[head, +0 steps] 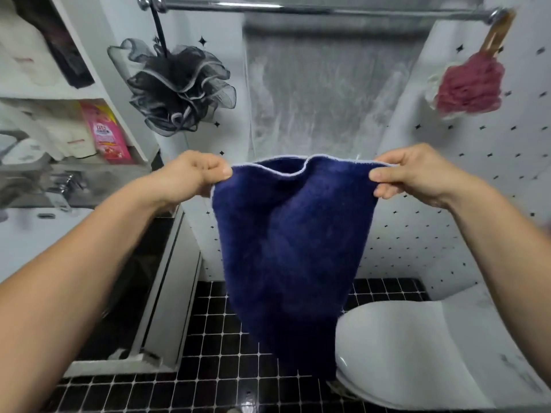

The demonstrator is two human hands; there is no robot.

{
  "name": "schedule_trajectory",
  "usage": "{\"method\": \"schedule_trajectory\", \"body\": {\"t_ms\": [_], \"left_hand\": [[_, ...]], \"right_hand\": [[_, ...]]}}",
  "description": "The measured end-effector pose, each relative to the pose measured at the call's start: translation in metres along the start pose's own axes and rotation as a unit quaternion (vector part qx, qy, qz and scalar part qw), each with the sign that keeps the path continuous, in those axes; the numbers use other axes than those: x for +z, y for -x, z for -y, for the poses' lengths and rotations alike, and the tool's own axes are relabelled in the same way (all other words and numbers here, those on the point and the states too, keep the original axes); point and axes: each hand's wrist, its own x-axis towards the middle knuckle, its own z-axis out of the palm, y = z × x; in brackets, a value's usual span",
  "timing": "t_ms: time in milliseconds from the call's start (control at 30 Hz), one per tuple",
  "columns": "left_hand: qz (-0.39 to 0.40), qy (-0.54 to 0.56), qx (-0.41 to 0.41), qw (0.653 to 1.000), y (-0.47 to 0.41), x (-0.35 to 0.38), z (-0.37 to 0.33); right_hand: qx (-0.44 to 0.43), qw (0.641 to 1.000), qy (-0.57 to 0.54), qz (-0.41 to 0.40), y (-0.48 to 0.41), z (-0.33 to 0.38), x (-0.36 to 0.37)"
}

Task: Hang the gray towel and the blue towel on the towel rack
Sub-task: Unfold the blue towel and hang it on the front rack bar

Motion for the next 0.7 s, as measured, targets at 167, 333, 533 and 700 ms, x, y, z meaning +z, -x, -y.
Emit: {"method": "schedule_trajectory", "body": {"t_ms": [167,333,533,700], "left_hand": [[-0.006,-0.025,-0.031,0.999,0.005,-0.001,0.006],[-0.167,-0.049,-0.09,0.98,-0.002,0.003,0.015],[-0.25,0.116,-0.082,0.958,-0.009,0.025,-0.001],[-0.24,0.062,-0.018,0.969,-0.007,0.039,-0.013]], "right_hand": [[-0.006,0.998,0.053,-0.036,0.003,-0.009,-0.015],[-0.025,0.999,0.029,-0.035,0.009,-0.014,-0.027],[-0.025,1.0,0.01,0.006,0.014,-0.021,-0.038],[-0.022,0.995,0.088,0.046,0.011,-0.021,-0.058]]}}
